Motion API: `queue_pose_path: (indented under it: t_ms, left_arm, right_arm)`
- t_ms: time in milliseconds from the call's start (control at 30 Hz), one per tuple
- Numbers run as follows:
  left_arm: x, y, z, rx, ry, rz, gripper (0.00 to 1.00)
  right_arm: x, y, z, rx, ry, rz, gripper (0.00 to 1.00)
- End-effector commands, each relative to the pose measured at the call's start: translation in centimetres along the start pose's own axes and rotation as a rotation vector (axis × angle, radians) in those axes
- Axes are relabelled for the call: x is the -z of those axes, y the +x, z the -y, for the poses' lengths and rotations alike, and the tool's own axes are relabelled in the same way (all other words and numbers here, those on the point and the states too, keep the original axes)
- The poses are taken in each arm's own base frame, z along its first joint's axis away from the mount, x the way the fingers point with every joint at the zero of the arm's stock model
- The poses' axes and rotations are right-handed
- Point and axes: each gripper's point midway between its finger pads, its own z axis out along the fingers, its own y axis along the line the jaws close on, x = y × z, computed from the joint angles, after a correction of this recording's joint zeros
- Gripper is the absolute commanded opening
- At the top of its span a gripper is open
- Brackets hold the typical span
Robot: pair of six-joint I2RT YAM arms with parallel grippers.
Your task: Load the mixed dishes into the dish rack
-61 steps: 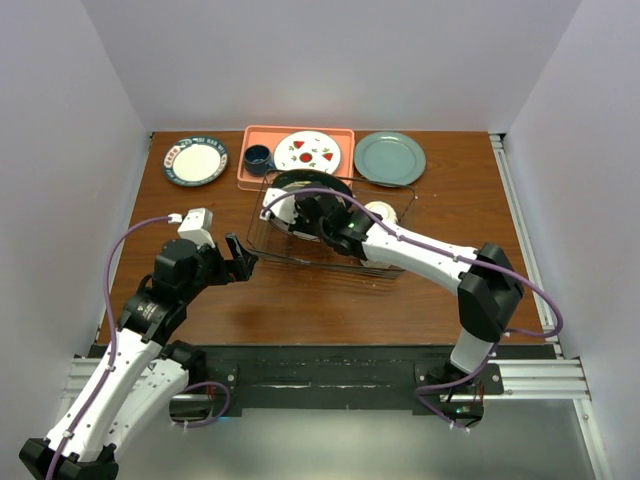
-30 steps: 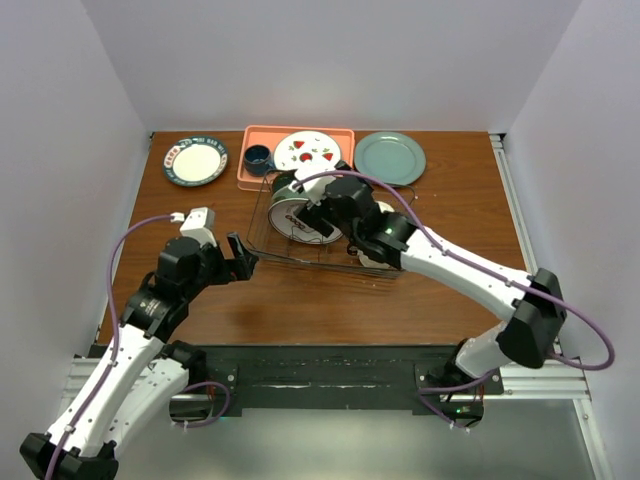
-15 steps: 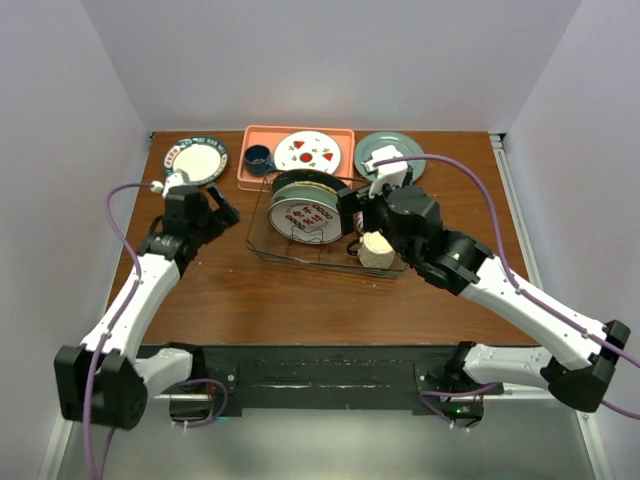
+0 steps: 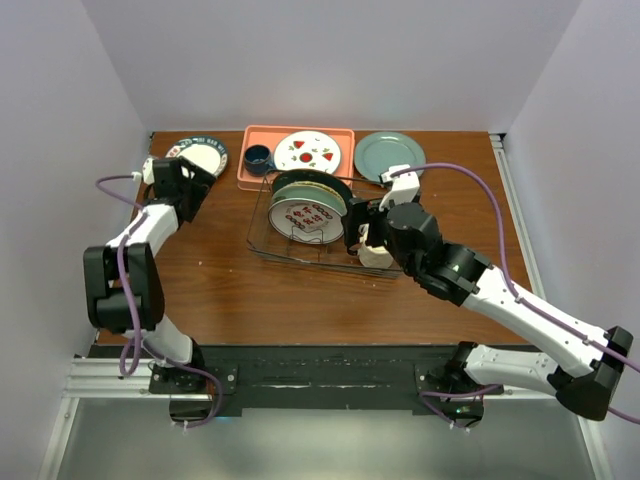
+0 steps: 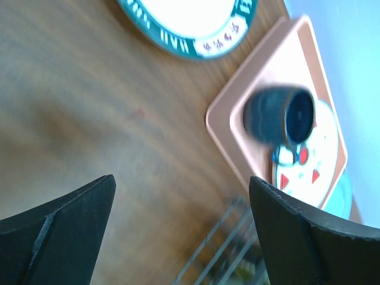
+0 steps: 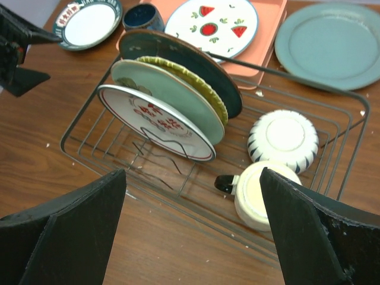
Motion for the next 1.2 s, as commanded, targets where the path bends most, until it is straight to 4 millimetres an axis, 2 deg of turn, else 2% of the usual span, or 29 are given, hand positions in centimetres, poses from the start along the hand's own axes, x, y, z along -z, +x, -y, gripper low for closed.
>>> queue_pose_path:
  t_ms: [0,67,167,267,500,767,933,1033,1067,1133,1167]
  left_arm:
    - [-3.6,-3.0,2.4,0.111,0.096,0.075,1.00]
    - [-4.8,-3.8,2.5,0.152,0.119,0.095,1.00]
    - [-7.7,-3.6,0.9,0.229,0.085,0.104,0.98]
    - [-9.2,-3.8,0.0,0.320,0.057,0.133,0.97]
    - [-10.7,-5.2,-0.6,0.514,0.020,0.202,0.95]
    - [-13.7,-5.0,-0.9,0.604,-0.047,0.170,0.92]
    - [-13.9,-5.5,-1.4,0.625,-0.101,0.193,0.89]
    - [-14.1,-5.8,-2.0,0.639,-0.165,0.201,0.81]
    - [-14.3,-5.6,-2.2,0.636,-0.178,0.198,0.73]
    - [-14.5,-5.6,-2.3,0.633,-0.199,0.195,0.67]
    - [-14.5,-5.7,-2.3,0.634,-0.203,0.196,0.61]
  right_arm:
    - [-0.5,-0.6,-0.3,-0.093,0.000,0.046,0.99]
    - [-0.6,-0.6,-0.3,-0.093,0.004,0.052,0.98]
    - [-0.6,-0.7,-0.3,-0.087,0.004,0.056,0.98]
    - [-0.3,-1.1,-0.5,-0.088,-0.013,0.067,0.98]
    - [0.6,-1.7,0.0,-0.083,-0.020,0.091,0.99]
    - [1.1,-2.0,0.9,-0.081,0.006,0.119,0.98]
    - [1.2,-1.8,1.1,-0.081,0.012,0.118,0.98]
    - [1.2,-1.9,1.3,-0.085,0.019,0.123,0.98]
    - [1.3,-2.0,1.3,-0.085,0.019,0.126,0.98]
    - [1.4,-2.1,1.5,-0.088,0.025,0.132,0.99]
    - [1.4,-2.2,1.5,-0.088,0.027,0.136,0.98]
